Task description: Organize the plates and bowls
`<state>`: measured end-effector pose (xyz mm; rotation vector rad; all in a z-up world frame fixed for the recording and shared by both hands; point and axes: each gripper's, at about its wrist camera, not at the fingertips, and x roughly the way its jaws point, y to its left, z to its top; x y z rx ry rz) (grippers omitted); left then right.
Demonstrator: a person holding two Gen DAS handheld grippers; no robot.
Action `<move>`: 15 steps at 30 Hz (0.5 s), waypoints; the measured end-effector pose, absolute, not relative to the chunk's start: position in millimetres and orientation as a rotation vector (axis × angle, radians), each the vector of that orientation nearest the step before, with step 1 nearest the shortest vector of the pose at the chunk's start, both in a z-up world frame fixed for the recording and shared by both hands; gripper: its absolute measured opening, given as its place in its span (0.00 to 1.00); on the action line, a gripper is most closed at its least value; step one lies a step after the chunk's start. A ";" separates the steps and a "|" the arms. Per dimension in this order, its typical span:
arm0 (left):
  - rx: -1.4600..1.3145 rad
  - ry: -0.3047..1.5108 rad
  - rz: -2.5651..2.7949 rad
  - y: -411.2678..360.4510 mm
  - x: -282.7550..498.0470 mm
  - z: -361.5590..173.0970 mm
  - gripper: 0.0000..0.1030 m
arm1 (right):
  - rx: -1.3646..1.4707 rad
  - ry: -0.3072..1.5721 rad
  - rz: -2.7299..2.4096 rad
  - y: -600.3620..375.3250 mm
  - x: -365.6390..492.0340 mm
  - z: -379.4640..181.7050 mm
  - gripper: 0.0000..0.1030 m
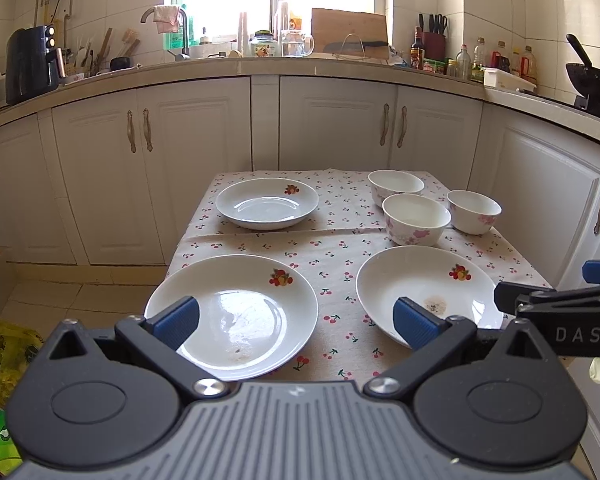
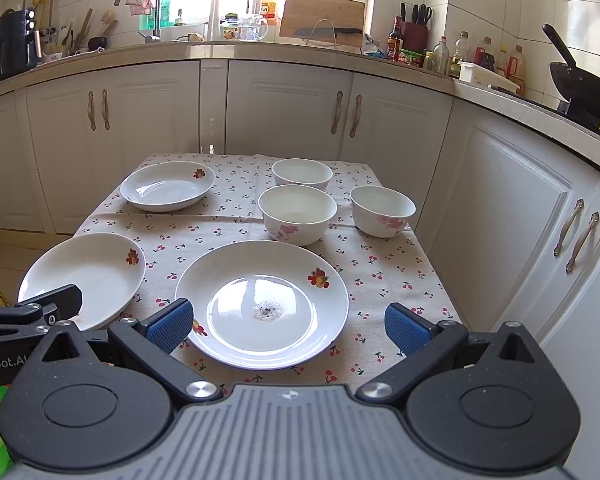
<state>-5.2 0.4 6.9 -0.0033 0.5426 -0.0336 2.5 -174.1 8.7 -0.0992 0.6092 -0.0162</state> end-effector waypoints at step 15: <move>0.001 0.538 -0.047 -0.2 -5.7 6.7 0.99 | -0.106 0.606 -0.030 -172.5 2.5 10.2 1.00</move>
